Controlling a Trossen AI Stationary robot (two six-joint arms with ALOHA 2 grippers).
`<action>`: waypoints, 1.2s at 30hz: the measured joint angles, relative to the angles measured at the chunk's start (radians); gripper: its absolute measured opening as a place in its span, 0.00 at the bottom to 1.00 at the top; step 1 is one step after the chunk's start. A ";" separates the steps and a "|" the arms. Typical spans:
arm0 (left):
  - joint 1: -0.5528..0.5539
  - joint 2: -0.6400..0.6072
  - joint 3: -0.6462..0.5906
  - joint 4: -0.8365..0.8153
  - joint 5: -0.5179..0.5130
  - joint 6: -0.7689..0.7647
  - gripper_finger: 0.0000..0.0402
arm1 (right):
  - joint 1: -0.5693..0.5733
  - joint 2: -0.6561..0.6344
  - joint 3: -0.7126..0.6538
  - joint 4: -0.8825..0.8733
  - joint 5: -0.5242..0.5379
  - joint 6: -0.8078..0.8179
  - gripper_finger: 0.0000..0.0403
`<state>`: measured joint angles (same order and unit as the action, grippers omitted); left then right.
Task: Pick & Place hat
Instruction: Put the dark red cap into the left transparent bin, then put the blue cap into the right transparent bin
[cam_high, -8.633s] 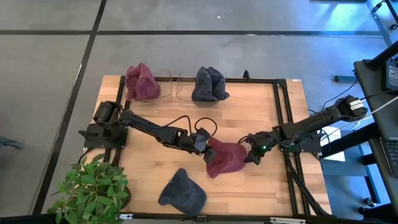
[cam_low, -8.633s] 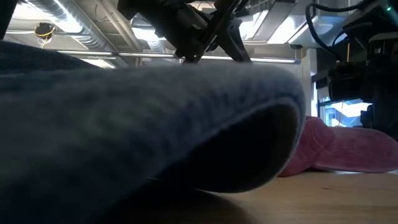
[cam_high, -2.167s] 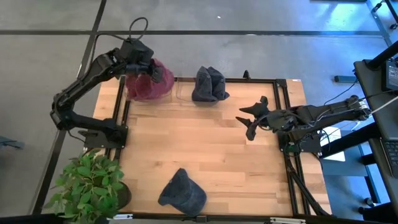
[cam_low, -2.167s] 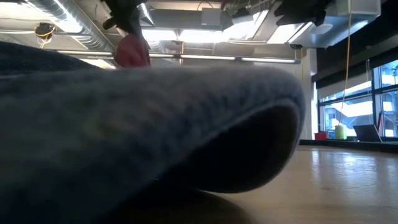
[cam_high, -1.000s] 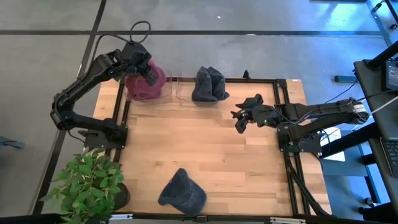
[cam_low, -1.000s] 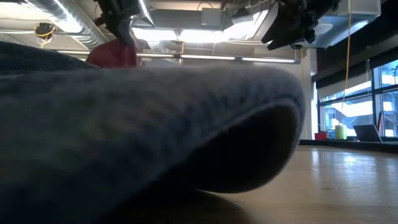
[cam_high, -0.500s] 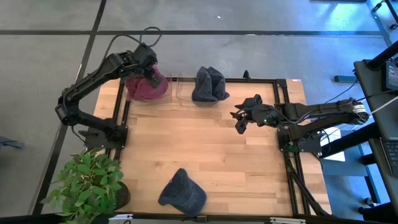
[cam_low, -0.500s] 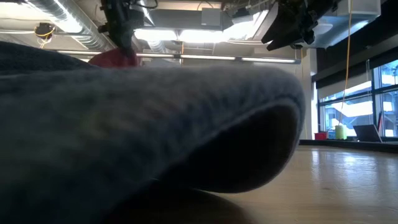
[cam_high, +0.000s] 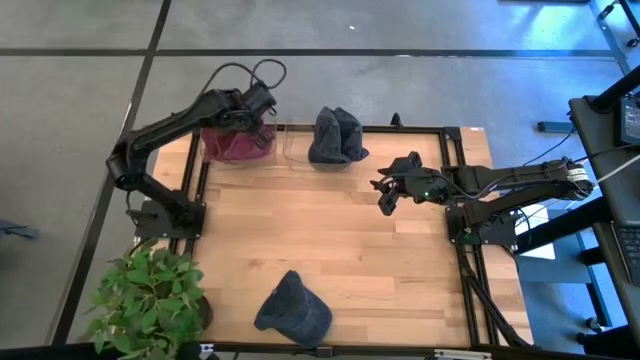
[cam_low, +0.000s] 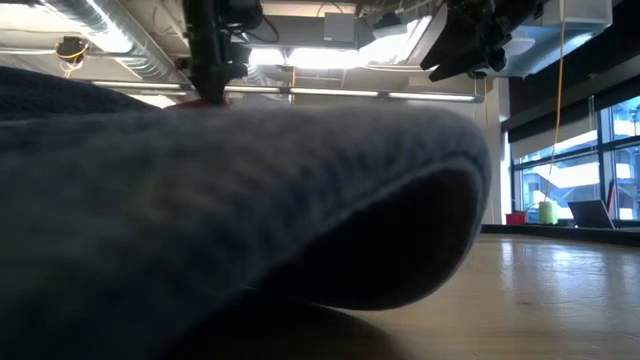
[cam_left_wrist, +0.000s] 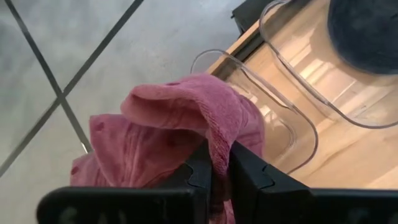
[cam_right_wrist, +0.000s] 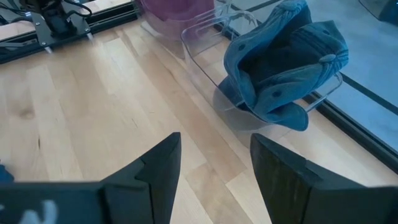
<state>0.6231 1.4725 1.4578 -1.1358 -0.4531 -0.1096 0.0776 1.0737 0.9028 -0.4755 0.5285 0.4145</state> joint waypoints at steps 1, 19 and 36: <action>0.000 0.008 0.000 0.000 -0.001 -0.006 0.07 | 0.000 0.000 0.000 0.000 0.000 -0.001 0.48; 0.000 0.037 0.000 -0.018 0.008 -0.096 0.10 | 0.000 0.000 0.000 -0.002 -0.001 -0.004 0.48; -0.013 0.027 0.085 -0.052 -0.096 -0.115 0.47 | 0.001 0.000 0.000 -0.002 -0.084 -0.002 0.48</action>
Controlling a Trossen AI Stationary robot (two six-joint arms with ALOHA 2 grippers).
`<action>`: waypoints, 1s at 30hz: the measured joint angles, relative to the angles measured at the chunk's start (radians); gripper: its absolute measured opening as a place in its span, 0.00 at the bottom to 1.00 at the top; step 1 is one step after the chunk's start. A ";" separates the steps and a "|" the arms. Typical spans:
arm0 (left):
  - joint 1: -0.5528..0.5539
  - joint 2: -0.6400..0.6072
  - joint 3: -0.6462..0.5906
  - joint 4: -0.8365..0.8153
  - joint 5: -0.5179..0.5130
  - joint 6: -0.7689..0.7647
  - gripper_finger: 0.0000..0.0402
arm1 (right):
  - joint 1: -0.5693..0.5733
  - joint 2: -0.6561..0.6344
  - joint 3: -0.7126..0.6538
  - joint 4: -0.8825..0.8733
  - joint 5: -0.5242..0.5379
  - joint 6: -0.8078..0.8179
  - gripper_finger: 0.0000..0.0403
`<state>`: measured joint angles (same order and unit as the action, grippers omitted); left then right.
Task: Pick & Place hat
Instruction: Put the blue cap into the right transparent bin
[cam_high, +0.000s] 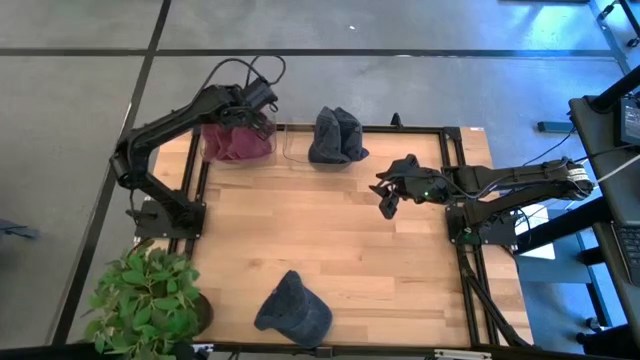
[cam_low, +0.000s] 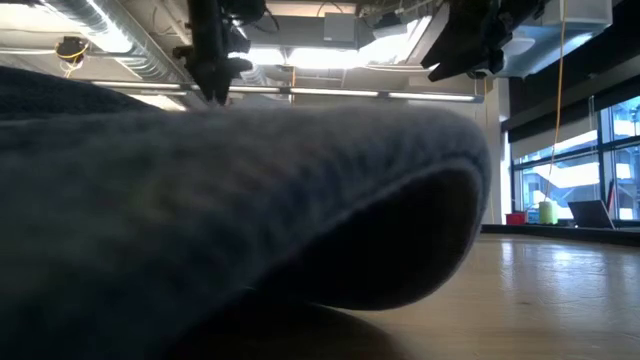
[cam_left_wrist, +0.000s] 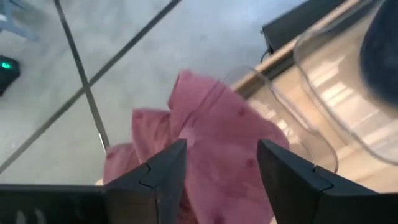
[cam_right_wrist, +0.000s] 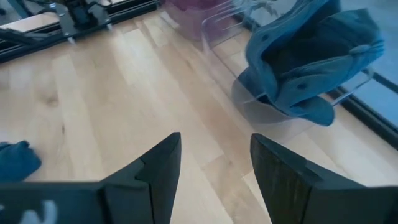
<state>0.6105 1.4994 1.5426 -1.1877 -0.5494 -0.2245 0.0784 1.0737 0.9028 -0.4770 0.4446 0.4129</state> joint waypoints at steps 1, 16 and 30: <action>-0.006 0.000 0.015 -0.001 -0.001 0.000 0.48 | 0.000 0.000 0.000 0.000 -0.007 0.000 0.48; -0.400 -0.007 0.153 0.007 0.308 -0.185 0.50 | 0.000 0.000 0.000 -0.014 -0.129 -0.007 0.48; -0.916 0.076 0.152 0.001 0.307 -0.832 0.49 | 0.004 0.000 0.000 -0.015 -0.190 -0.102 0.48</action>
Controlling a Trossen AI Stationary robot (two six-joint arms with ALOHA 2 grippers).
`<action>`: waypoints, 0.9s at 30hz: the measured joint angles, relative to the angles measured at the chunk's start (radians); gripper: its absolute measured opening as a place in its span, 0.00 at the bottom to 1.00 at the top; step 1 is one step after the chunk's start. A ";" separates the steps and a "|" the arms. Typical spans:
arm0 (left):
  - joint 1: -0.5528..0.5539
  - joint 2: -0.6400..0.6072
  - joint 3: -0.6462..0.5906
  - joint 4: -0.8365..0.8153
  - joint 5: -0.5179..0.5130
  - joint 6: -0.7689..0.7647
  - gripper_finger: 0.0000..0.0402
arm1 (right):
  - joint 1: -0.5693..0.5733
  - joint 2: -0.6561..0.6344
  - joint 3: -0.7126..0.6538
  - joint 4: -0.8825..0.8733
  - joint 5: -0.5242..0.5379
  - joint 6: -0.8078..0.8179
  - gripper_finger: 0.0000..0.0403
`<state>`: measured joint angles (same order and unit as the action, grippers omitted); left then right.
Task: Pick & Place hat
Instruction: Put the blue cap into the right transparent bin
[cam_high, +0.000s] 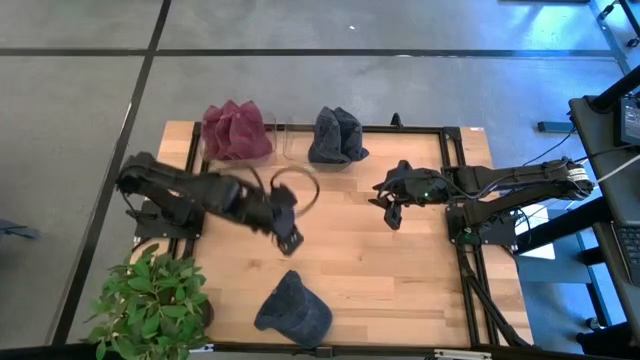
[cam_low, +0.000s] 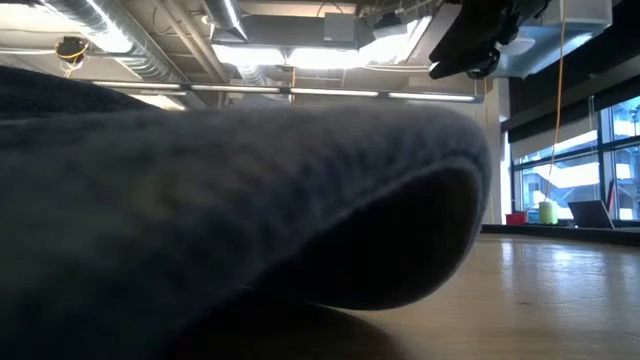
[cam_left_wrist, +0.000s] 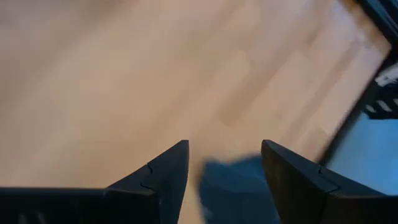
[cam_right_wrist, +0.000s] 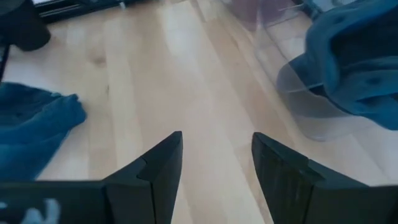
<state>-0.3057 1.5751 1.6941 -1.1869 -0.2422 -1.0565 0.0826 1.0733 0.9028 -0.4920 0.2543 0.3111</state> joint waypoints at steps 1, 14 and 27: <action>-0.024 0.014 -0.002 0.000 0.015 -0.072 0.48 | 0.000 0.000 0.000 0.000 -0.012 -0.004 0.48; -0.320 0.291 -0.076 0.015 0.036 -0.557 0.46 | 0.000 0.000 0.000 -0.003 -0.021 -0.009 0.48; -0.372 0.519 -0.076 0.130 0.210 -0.736 0.46 | 0.000 0.000 0.000 0.001 -0.021 -0.009 0.48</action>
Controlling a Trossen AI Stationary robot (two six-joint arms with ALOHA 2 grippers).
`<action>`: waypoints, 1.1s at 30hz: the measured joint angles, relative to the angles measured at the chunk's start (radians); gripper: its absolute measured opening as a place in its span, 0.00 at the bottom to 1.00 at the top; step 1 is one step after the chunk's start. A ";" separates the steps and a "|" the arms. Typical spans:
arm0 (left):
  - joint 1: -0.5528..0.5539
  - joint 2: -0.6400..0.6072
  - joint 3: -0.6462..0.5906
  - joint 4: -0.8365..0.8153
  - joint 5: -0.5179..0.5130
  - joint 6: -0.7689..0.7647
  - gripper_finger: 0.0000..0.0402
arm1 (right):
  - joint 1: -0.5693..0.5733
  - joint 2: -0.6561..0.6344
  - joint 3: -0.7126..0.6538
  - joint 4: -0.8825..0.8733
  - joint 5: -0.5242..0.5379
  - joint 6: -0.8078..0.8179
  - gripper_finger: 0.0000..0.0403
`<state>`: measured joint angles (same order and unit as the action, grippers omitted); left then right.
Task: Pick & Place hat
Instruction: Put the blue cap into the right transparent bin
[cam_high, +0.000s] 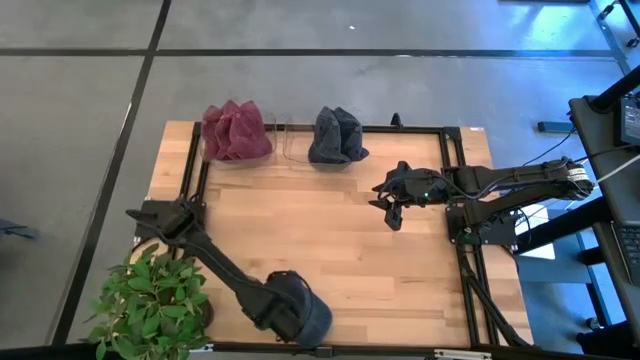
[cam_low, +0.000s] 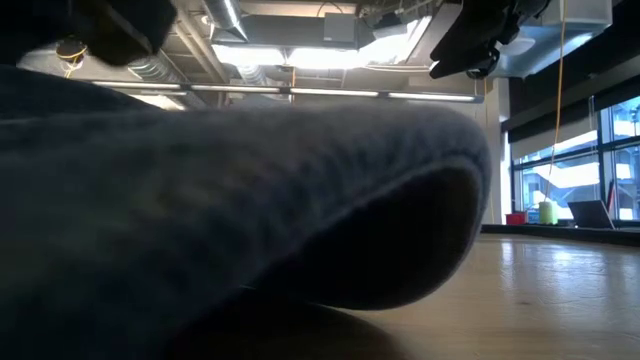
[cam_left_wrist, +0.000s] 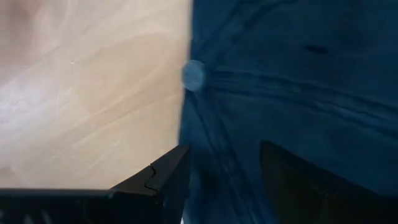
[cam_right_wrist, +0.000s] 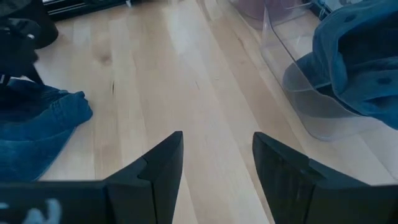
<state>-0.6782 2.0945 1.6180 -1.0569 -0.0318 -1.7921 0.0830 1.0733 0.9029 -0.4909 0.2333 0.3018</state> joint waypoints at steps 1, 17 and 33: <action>0.003 0.013 0.000 -0.006 0.003 -0.012 0.46 | 0.000 0.000 0.000 0.000 0.000 0.000 0.48; 0.053 0.095 0.004 -0.008 0.053 0.039 0.36 | 0.000 0.000 0.000 -0.007 -0.001 -0.029 0.48; 0.135 0.086 -0.001 -0.017 -0.130 0.419 0.02 | 0.000 0.000 0.000 -0.016 -0.001 -0.076 0.48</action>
<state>-0.5431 2.1801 1.6170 -1.0740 -0.1617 -1.3732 0.0826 1.0733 0.9031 -0.5072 0.2318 0.2262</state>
